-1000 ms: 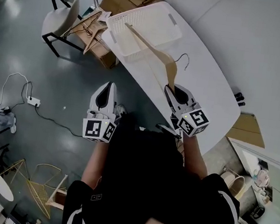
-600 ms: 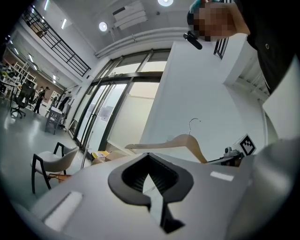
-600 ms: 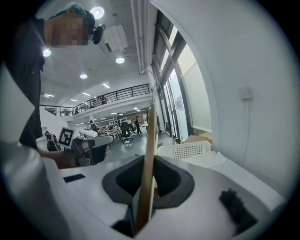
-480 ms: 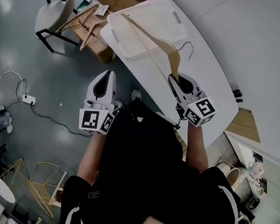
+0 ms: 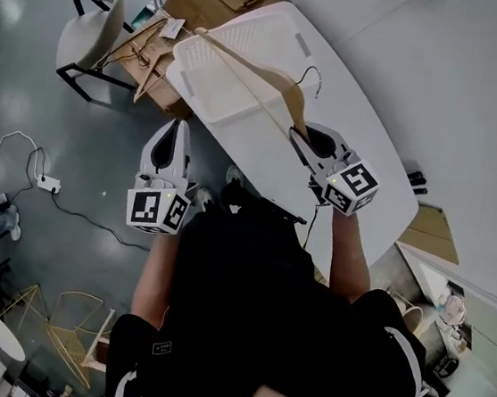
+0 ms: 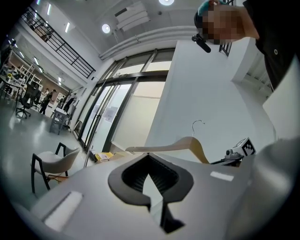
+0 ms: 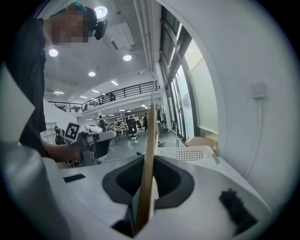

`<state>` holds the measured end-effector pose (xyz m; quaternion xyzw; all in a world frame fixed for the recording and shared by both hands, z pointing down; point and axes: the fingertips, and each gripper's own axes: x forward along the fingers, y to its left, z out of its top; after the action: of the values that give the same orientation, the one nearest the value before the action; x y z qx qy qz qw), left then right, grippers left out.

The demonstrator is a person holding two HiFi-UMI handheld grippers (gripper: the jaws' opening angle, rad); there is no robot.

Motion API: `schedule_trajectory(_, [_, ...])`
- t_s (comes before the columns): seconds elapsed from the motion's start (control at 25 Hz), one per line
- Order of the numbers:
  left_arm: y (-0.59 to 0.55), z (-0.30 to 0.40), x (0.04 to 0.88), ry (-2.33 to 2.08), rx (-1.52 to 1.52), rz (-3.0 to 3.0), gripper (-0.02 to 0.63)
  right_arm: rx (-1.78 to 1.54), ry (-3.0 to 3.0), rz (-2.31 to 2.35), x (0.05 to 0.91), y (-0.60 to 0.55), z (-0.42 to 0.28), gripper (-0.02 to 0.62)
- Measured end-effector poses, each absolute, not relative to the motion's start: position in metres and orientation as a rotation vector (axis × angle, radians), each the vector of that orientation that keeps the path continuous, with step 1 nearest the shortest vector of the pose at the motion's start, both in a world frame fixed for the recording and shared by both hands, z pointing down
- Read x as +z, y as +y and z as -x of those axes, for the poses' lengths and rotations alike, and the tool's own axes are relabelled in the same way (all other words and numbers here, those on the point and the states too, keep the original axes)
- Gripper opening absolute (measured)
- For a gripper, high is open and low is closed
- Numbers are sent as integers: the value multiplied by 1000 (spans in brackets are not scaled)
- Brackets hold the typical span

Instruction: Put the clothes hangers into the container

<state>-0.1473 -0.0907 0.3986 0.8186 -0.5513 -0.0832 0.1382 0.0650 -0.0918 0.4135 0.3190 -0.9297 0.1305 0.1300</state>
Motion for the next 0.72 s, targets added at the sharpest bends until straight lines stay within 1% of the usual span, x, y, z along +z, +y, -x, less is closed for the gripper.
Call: schedule_trajectory(0.72, [-140,137,432,-1607,-161,-2290,3,380,-2623,-652,459,-152,-74,60])
